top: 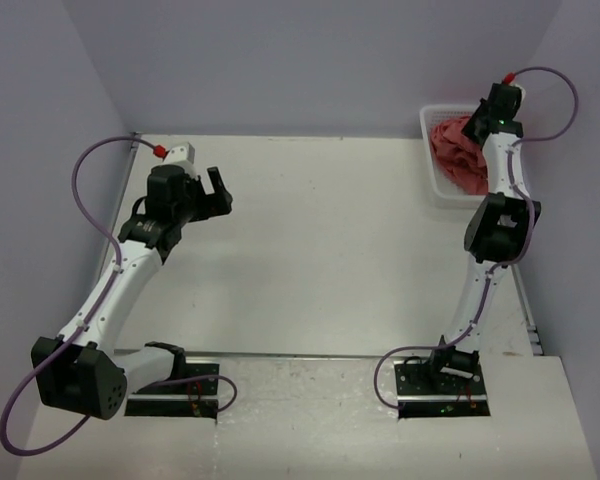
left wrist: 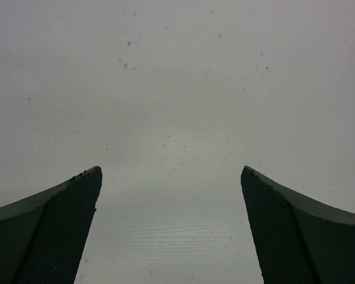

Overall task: Fold and stack the t-shirts
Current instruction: Grab crumpled tshirt from bin with the right arm, then move the tshirt to the center of the board

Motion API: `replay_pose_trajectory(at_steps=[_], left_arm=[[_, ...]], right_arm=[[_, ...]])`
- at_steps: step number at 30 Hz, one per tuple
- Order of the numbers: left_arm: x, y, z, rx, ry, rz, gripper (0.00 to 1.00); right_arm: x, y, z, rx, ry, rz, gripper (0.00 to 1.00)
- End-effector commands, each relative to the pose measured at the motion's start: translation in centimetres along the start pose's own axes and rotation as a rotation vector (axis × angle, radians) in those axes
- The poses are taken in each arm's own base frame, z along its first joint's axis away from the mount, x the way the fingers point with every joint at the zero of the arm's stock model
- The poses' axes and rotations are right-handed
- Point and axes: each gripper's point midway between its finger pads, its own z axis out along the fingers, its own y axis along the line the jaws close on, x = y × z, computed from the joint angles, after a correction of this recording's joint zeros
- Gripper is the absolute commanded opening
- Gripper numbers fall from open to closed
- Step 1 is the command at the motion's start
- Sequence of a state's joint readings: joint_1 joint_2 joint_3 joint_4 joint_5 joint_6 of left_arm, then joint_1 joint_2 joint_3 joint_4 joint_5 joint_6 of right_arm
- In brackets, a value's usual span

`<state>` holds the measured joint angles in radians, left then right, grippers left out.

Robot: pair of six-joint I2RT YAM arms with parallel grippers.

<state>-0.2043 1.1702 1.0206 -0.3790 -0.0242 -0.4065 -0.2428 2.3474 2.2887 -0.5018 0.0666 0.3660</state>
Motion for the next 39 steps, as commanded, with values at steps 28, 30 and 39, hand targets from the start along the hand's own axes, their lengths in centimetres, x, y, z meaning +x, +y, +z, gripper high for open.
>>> replay_pose_trajectory(at_steps=[28, 30, 39], left_arm=[[1.0, 0.8, 1.1, -0.072, -0.017, 0.026, 1.00], [-0.5, 1.1, 0.6, -0.105, -0.055, 0.024, 1.00], [-8.5, 0.7, -5.8, -0.150, -0.280, 0.029, 1.00]], right_arm=[[-22.5, 17.3, -54.6, -0.701, -0.970, -0.226, 0.00], [-20.9, 18.8, -56.8, -0.765, -0.970, -0.274, 0.00], [-15.1, 18.6, -64.5, -0.932, -0.891, -0.308, 0.00]])
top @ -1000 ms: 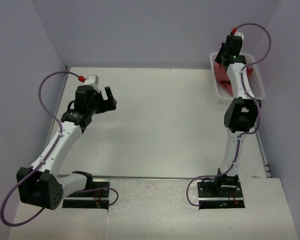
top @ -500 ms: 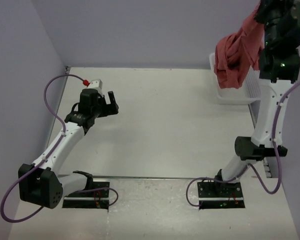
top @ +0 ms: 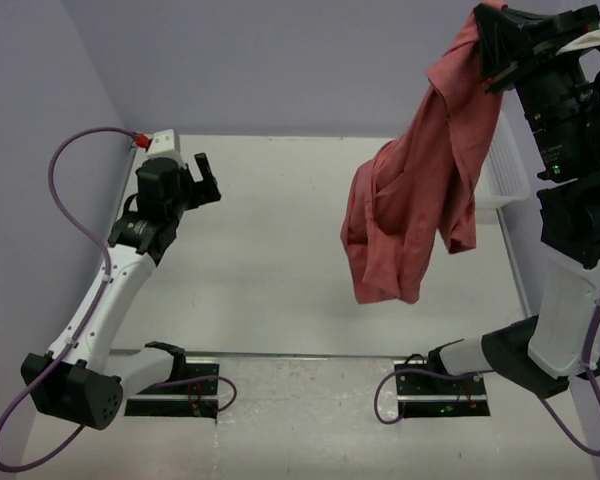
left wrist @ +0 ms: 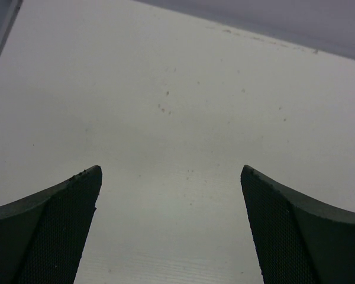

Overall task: Fold and stack the t-shirts
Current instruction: Move the tshirt to the center of the board

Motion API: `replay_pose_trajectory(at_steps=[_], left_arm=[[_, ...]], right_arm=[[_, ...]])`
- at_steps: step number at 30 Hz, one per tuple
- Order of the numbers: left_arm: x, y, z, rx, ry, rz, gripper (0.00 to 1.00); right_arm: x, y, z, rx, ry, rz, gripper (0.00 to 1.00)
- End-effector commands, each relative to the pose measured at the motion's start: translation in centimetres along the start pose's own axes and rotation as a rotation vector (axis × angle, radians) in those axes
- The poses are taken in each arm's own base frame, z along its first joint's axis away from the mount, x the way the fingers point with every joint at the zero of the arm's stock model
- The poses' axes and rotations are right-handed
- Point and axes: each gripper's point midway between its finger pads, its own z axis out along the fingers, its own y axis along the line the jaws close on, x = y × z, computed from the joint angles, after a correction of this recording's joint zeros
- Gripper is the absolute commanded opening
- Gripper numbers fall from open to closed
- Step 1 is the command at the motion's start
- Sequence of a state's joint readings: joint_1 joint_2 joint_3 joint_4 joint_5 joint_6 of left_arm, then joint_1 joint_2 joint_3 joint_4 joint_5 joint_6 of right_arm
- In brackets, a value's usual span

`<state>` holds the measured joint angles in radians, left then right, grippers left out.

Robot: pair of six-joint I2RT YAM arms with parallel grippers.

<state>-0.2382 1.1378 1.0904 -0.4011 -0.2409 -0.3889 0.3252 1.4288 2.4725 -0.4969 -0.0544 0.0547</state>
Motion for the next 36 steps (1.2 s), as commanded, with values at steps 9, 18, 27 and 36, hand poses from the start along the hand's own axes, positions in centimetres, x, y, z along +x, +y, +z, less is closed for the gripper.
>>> replay_pose_trajectory(at_steps=[9, 18, 27, 36], left_arm=[[-9.6, -0.5, -8.8, 0.045, -0.240, -0.051, 1.00], [-9.7, -0.7, -8.3, 0.042, -0.220, -0.036, 1.00], [-8.9, -1.4, -8.3, 0.089, -0.204, -0.054, 1.00], [-7.5, -1.5, -6.7, 0.084, -0.166, -0.053, 1.00]], right_arm=[[5.4, 8.1, -7.0, -0.316, 0.293, 0.203, 0.00], [3.8, 4.8, -7.4, -0.129, 0.249, 0.070, 0.00], [-4.4, 17.1, -9.8, -0.842, 0.050, 0.363, 0.00], [4.2, 22.3, -9.2, -0.980, 0.315, 0.396, 0.00]])
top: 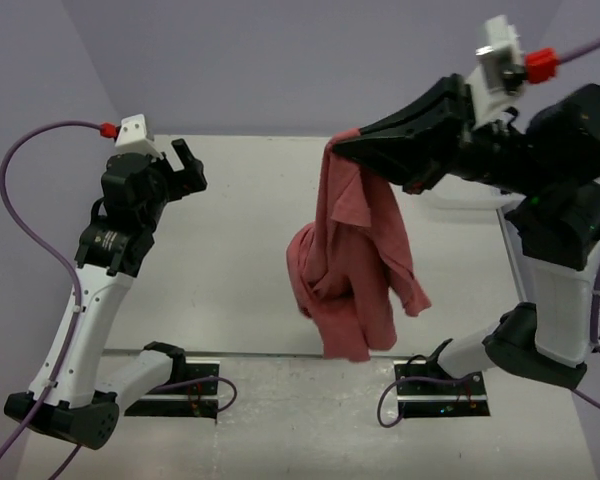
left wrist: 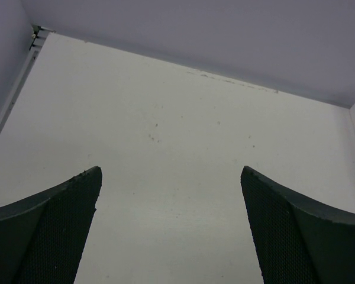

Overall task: Fold and stack the t-shirts
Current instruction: Move the tshirt to the center of the board

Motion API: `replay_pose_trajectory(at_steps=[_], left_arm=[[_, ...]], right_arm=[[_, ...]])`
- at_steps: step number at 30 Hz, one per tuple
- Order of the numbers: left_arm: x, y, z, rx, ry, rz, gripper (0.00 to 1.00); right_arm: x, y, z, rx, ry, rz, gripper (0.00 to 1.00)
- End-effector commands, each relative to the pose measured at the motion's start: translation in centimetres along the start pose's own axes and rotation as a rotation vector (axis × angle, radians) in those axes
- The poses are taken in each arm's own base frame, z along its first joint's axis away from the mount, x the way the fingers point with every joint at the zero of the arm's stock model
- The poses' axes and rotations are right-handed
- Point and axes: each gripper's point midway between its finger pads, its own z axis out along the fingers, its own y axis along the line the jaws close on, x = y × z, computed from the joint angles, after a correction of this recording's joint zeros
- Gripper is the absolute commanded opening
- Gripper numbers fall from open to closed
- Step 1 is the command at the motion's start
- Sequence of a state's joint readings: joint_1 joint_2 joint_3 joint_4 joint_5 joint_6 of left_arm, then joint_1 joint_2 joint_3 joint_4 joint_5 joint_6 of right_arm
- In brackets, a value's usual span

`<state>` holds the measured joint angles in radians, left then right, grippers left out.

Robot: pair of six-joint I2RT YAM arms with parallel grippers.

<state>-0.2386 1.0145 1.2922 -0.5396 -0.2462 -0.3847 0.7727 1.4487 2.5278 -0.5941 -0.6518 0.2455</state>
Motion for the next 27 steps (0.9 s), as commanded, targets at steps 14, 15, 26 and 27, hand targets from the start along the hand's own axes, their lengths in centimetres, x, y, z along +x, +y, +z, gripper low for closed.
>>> replay_pose_trajectory(at_steps=[14, 15, 26, 27], left_arm=[[1.0, -0.3, 0.7, 0.020, 0.004, 0.008, 1.00], [0.9, -0.4, 0.6, 0.025, 0.001, 0.007, 1.00], [9.0, -2.8, 2.7, 0.134, 0.275, 0.123, 0.98], [10.0, -3.4, 2.8, 0.147, 0.306, 0.140, 0.98]], right_arm=[[25.0, -27.0, -9.2, 0.976, 0.637, -0.022, 0.01], [28.1, -30.2, -11.2, 1.083, 0.715, -0.018, 0.22], [27.8, -35.6, -20.7, 1.469, 0.642, 0.115, 0.99], [27.1, -34.6, -20.2, 1.438, 0.626, 0.145, 0.99]])
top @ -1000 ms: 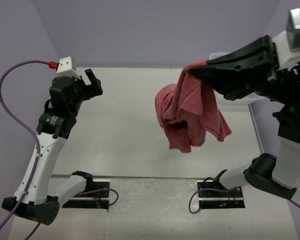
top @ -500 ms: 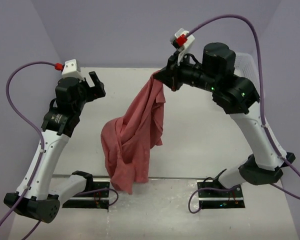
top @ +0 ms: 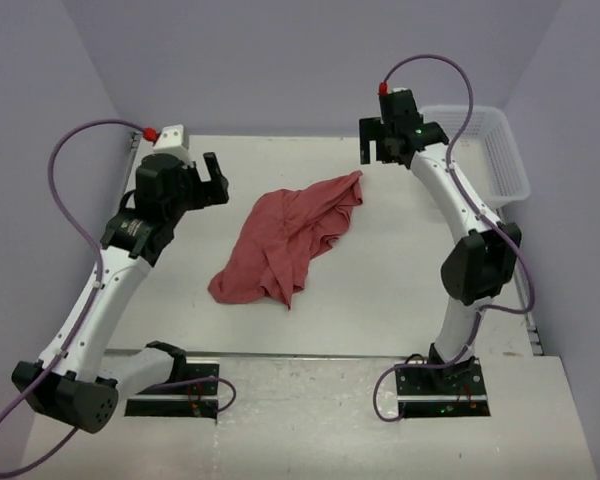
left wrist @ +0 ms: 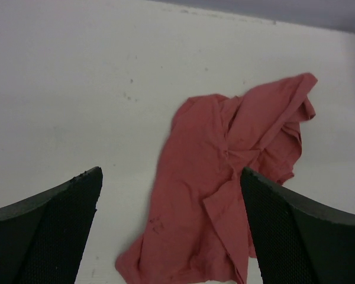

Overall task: Fold and stack the t-shirts
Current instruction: Move the tshirt to the center of the board, then flatten out the tshirt

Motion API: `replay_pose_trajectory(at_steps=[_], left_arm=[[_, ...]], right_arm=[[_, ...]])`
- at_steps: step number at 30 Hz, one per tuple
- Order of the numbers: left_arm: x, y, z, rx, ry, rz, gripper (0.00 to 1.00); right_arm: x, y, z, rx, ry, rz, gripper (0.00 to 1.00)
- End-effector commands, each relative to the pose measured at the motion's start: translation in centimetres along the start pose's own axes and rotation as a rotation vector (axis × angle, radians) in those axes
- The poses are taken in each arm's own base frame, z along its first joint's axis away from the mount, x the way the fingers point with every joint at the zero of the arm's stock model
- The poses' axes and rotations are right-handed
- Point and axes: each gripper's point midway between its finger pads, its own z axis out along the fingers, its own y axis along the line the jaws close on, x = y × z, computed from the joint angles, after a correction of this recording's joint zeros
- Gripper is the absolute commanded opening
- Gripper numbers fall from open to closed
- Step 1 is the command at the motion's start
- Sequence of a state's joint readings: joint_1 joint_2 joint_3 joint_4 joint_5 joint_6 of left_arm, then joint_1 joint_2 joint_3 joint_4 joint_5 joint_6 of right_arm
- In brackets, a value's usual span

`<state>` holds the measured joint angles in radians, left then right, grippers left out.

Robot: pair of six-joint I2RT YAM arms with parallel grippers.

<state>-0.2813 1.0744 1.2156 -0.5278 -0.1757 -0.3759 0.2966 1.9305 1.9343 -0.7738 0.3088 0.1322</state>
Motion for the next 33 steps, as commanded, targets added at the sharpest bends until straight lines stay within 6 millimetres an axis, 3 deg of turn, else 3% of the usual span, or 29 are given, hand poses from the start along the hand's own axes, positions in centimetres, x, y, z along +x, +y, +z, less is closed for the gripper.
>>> replay_pose_trajectory(at_steps=[1, 2, 3, 4, 5, 6, 10, 11, 12, 14, 18, 23, 33], left_arm=[[5.7, -2.7, 1.6, 0.089, 0.195, 0.112, 0.98], [7.3, -4.4, 1.8, 0.130, 0.238, 0.138, 0.99], [8.2, -5.1, 1.8, 0.148, 0.259, 0.146, 0.99], [9.7, -5.6, 2.4, 0.149, 0.296, 0.150, 0.99], [10.8, -6.2, 2.5, 0.157, 0.323, 0.165, 0.99], [11.7, -6.2, 2.8, 0.147, 0.351, 0.169, 0.98], [16.1, -7.6, 4.1, 0.162, 0.460, 0.178, 0.93], [16.8, -7.7, 4.3, 0.173, 0.480, 0.175, 0.93], [17.0, -8.2, 4.6, 0.195, 0.478, 0.168, 0.93], [18.3, -8.2, 5.0, 0.195, 0.508, 0.155, 0.94], [19.6, -8.5, 5.6, 0.207, 0.552, 0.151, 0.91], [21.5, -9.0, 6.9, 0.228, 0.586, 0.147, 0.66], [23.4, -8.0, 9.4, 0.187, 0.634, 0.157, 0.67]], right_arm=[[-8.2, 1.4, -14.5, -0.197, -0.342, 0.145, 0.99], [-8.6, 1.1, -17.1, -0.223, -0.384, 0.176, 0.99], [-8.5, 1.7, -18.3, -0.281, -0.397, 0.172, 0.99], [-7.7, 2.2, -18.5, -0.305, -0.385, 0.167, 0.99], [-7.6, 1.8, -20.2, -0.324, -0.411, 0.183, 0.99], [-6.6, 2.3, -20.3, -0.357, -0.390, 0.174, 0.96], [-5.0, 1.3, -23.8, -0.405, -0.443, 0.190, 0.69], [-4.3, 1.5, -23.1, -0.402, -0.420, 0.181, 0.69], [-4.0, 1.2, -24.1, -0.411, -0.440, 0.178, 0.70], [-2.9, 0.7, -23.6, -0.387, -0.430, 0.170, 0.73], [-1.7, 0.2, -24.5, -0.392, -0.453, 0.179, 0.72], [-1.1, 0.5, -24.8, -0.422, -0.455, 0.172, 0.70], [-0.6, -0.1, -25.0, -0.406, -0.471, 0.172, 0.70]])
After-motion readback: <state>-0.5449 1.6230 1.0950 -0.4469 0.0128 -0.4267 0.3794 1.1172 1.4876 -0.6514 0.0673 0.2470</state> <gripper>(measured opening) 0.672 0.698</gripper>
